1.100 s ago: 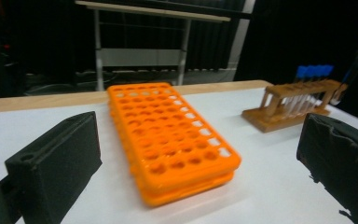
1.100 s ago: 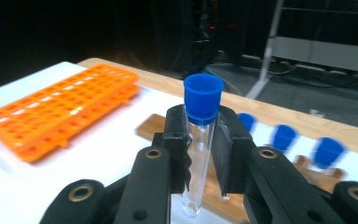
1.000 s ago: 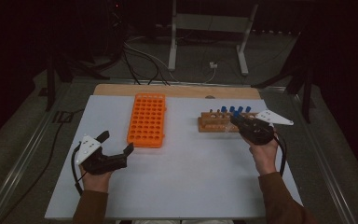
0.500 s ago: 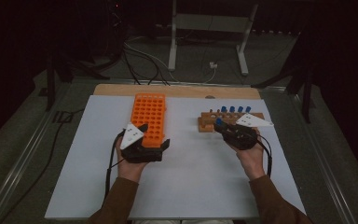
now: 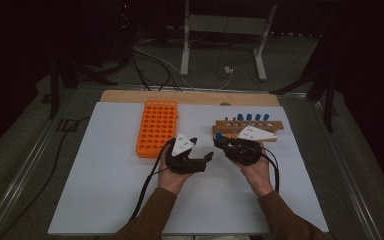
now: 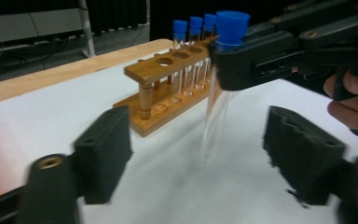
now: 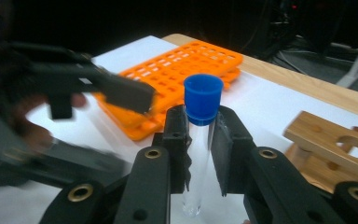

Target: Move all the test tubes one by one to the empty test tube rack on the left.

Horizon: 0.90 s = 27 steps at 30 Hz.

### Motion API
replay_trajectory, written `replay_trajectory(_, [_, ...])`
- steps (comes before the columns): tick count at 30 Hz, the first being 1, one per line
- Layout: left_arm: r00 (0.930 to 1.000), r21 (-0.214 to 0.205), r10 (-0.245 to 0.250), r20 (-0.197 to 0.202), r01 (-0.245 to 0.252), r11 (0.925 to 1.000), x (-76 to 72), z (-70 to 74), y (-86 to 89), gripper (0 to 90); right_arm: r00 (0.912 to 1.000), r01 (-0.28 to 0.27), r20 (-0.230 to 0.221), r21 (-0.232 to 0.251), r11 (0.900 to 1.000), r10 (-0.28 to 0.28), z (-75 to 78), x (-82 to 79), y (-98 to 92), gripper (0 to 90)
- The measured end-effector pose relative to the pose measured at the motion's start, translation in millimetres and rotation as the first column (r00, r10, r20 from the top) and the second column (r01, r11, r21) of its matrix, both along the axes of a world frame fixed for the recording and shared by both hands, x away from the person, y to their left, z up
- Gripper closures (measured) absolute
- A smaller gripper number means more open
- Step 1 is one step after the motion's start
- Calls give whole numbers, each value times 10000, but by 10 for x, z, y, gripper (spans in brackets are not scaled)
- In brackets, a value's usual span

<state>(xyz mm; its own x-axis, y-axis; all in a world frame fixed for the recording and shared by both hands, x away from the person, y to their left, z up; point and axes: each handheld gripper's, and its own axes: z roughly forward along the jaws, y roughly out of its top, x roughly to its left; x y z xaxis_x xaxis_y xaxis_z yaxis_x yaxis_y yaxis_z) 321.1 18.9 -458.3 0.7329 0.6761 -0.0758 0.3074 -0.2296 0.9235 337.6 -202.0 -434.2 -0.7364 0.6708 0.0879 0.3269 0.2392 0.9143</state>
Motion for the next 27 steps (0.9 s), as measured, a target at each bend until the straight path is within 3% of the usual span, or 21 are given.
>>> replay_trajectory(5, [9996, 8, -193, 201, 193, 9998, 22, -22, -100, 508, 9999, -165, -29, 173, 9997, 166, 18, -19, 24, 767])
replay_trajectory(8, [9992, 275, -331, 215, 325, 9991, 25, -32, -132, 601, 9997, -212, -78, 259, 9994, 214, 21, -22, 27, 767])
replay_trajectory(10, [9989, 161, -433, 169, 430, 9989, 33, -41, -136, 651, 9996, -269, -103, 266, 9993, 272, 18, -22, 30, 767])
replay_trajectory(20, [9974, 136, -713, 104, 712, 9974, 58, -56, -129, 781, 9981, -545, -263, 252, 9982, 552, -4, -19, 56, 762])
replay_trajectory(21, [9974, 177, -717, 105, 715, 9973, 59, -57, -127, 782, 9978, -579, -304, 290, 9979, 588, -7, -12, 52, 743])
replay_trajectory(27, [9983, 120, -576, 12, 576, 9983, 87, -60, -99, 784, 9983, -478, -302, 739, 9961, 501, 36, 4, -19, 414])
